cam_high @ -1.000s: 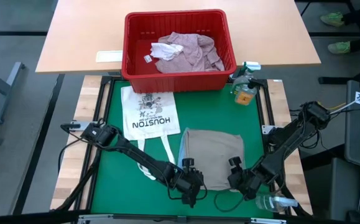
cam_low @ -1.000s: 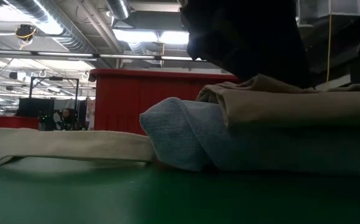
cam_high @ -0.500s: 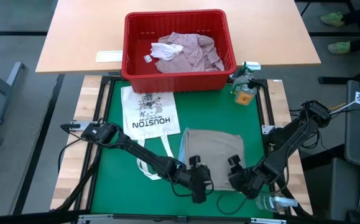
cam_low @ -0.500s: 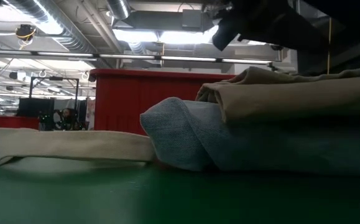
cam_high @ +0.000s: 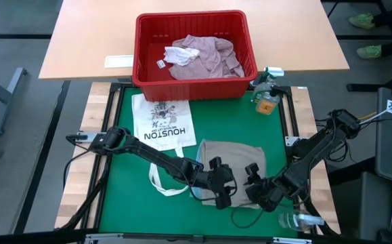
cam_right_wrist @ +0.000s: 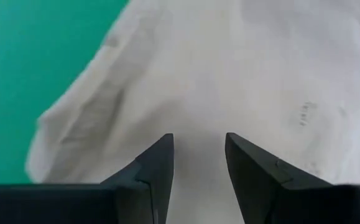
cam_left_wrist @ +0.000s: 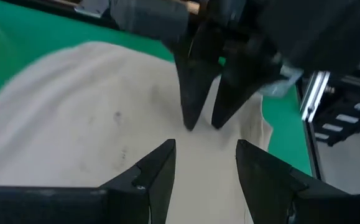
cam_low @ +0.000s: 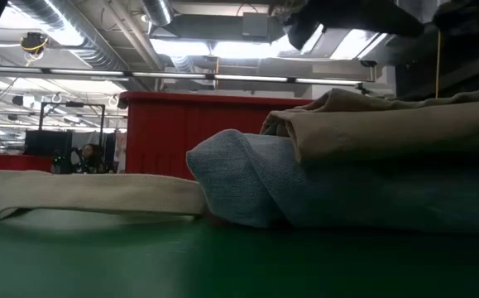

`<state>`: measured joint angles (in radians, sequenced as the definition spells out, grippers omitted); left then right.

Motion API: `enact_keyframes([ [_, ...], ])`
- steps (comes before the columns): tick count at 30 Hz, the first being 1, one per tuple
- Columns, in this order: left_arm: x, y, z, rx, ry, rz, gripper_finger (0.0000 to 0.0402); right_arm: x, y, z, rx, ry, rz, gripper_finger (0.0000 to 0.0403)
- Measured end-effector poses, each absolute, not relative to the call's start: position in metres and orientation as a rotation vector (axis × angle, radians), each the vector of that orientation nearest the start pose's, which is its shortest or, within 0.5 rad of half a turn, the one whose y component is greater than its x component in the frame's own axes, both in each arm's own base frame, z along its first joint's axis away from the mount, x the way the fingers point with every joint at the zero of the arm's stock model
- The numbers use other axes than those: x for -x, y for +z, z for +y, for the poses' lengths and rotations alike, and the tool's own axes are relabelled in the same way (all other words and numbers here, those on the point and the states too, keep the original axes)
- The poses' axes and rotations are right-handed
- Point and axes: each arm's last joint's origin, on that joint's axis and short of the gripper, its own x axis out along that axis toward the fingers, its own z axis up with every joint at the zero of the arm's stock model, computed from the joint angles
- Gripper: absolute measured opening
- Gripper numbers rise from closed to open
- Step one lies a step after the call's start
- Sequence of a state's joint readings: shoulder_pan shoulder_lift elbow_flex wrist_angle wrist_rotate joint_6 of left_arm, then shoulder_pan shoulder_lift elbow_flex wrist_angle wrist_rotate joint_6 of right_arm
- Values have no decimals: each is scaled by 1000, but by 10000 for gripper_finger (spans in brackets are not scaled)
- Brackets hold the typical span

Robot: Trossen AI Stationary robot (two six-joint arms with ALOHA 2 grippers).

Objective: Fold laundry
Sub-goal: Stack the folded gray shorts on top of the folded light blue pants, then remove the white underwear from the red bin

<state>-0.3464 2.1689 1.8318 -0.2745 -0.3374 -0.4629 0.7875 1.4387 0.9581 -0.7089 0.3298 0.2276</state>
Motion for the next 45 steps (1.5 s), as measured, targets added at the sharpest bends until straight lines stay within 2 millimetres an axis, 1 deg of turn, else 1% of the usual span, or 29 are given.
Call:
enact_keyframes([
  [6, -464, 269, -140, 233, 144, 556, 162, -208, 217, 166, 387, 212, 1056, 147],
  [10, -460, 284, -121, 170, 156, 557, 162, -217, 217, 155, 354, 165, 1059, 147],
  [13, -458, 299, -103, 176, 179, 528, 162, -224, 218, 146, 328, 129, 1058, 147],
  [17, -453, 319, -70, 200, 240, 487, 162, -234, 218, 134, 287, 80, 1049, 147],
  [23, -448, 340, -14, 226, 345, 424, 162, -248, 221, 117, 222, 16, 1010, 147],
  [28, -446, 343, 34, 208, 438, 422, 162, -255, 223, 107, 185, -19, 980, 147],
  [32, -442, 342, 63, 228, 462, 428, 162, -262, 230, 100, 152, -42, 961, 147],
  [35, -432, 351, 80, 212, 482, 432, 162, -269, 241, 95, 142, -48, 931, 147],
  [40, -403, 386, 109, 143, 576, 350, 162, -279, 260, 90, 182, -34, 864, 147],
  [42, -391, 396, 125, 120, 639, 331, 162, -283, 263, 88, 190, -30, 831, 147],
  [45, -376, 401, 155, 119, 731, 319, 162, -289, 266, 82, 170, -48, 784, 147],
])
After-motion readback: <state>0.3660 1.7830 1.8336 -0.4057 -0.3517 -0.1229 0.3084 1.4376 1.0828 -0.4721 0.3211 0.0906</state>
